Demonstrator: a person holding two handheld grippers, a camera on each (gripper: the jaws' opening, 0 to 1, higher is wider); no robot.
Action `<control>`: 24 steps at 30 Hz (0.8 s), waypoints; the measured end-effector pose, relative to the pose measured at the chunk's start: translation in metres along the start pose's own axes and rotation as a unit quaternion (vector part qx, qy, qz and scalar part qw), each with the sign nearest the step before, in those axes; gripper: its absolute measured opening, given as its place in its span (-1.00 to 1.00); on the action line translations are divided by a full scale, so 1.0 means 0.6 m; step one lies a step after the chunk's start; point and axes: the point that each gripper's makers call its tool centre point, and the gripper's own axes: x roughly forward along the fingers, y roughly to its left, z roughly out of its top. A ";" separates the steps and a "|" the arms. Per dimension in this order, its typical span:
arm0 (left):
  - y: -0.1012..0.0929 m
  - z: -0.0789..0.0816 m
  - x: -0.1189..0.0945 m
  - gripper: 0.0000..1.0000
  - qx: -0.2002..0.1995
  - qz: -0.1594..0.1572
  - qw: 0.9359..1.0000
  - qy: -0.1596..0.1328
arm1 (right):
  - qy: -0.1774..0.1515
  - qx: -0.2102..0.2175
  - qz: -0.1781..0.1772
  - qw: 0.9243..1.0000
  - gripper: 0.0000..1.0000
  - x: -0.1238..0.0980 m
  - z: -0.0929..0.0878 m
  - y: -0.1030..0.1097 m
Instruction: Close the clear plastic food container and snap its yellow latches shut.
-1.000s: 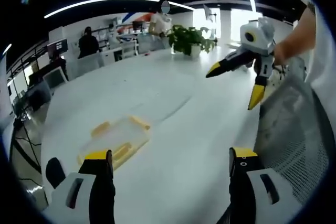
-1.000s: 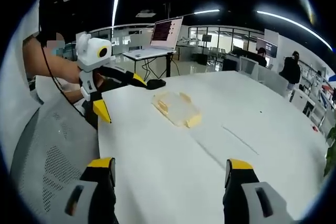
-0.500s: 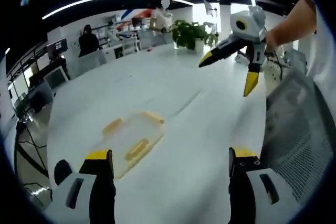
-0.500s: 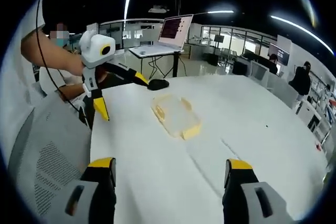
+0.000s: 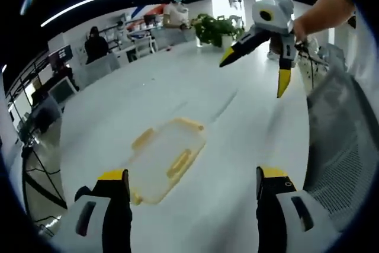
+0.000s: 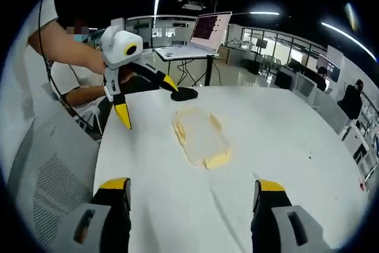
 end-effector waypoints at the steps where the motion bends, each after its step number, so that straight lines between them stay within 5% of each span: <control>1: 0.003 -0.003 0.002 0.73 0.004 -0.002 1.000 0.005 | 0.002 0.000 0.001 1.000 0.69 0.003 0.000 -0.002; 24: 0.063 -0.046 0.027 0.66 0.058 -0.043 0.995 0.068 | 0.043 -0.052 0.056 0.996 0.68 0.073 0.016 -0.037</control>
